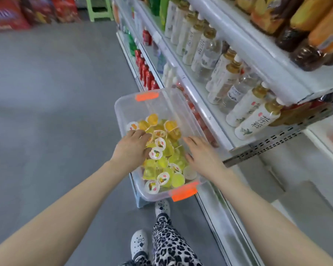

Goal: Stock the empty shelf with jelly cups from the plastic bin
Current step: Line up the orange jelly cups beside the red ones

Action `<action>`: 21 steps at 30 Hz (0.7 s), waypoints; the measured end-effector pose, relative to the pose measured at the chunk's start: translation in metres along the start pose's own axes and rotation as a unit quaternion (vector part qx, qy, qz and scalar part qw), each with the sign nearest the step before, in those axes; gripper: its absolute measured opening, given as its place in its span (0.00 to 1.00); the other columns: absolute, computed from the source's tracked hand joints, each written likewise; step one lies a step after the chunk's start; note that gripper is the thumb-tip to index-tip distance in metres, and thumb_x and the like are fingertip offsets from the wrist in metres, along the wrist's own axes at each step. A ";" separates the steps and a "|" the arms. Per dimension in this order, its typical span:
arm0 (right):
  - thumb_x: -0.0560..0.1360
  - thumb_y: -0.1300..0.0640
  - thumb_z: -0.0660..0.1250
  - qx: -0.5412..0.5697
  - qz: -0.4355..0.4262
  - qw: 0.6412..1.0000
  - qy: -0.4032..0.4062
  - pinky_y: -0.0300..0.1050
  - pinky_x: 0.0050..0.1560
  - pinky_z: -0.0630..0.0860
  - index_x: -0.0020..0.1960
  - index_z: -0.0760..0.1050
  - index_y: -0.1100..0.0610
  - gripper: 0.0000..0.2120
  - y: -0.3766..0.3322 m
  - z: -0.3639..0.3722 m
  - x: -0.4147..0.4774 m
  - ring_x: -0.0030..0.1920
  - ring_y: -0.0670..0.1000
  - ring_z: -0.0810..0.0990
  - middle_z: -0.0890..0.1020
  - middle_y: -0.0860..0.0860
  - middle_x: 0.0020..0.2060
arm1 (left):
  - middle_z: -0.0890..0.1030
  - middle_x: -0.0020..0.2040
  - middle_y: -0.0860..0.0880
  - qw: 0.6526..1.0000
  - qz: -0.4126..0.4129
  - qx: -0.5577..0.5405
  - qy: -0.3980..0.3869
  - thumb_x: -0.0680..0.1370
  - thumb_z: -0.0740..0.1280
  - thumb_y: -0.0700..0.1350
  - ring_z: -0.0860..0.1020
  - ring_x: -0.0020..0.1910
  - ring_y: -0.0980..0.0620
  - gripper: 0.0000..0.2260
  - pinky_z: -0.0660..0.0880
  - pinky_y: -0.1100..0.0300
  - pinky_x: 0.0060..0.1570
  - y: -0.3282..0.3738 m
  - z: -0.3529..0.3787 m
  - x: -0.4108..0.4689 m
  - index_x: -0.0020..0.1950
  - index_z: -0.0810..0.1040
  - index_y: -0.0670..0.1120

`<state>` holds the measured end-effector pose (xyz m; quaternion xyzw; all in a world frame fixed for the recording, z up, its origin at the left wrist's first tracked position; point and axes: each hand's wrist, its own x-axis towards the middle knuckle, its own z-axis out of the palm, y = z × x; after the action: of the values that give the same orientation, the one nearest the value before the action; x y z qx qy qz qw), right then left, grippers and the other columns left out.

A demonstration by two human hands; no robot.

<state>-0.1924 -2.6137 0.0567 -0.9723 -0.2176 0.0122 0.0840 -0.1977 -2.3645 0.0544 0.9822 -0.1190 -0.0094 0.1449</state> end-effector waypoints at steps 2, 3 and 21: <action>0.76 0.53 0.65 -0.001 -0.007 0.999 -0.049 0.51 0.63 0.71 0.73 0.66 0.56 0.26 0.006 0.013 0.029 0.64 0.58 0.73 0.74 0.54 0.65 | 0.78 0.60 0.44 1.000 -0.007 0.006 -0.010 0.75 0.71 0.48 0.74 0.59 0.39 0.20 0.75 0.47 0.54 -0.008 0.004 0.016 0.66 0.76 0.45; 0.77 0.53 0.64 0.002 -0.015 0.998 -0.061 0.50 0.63 0.70 0.73 0.65 0.55 0.26 0.010 0.020 0.044 0.64 0.57 0.72 0.73 0.54 0.66 | 0.77 0.60 0.44 1.000 -0.010 0.009 -0.011 0.76 0.70 0.48 0.73 0.60 0.40 0.20 0.75 0.47 0.55 -0.011 0.006 0.025 0.66 0.75 0.45; 0.80 0.48 0.58 0.001 -0.048 0.960 -0.277 0.54 0.59 0.72 0.67 0.68 0.48 0.16 0.013 0.119 0.190 0.58 0.63 0.74 0.71 0.61 0.62 | 0.80 0.55 0.49 0.989 -0.058 0.122 -0.067 0.72 0.72 0.48 0.77 0.55 0.45 0.16 0.74 0.52 0.54 -0.050 0.048 0.084 0.59 0.79 0.48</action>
<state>-0.0219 -2.5255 -0.0607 -0.9190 -0.2791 0.2776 0.0215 -0.1068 -2.3514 -0.0046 0.9949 -0.0712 -0.0692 0.0152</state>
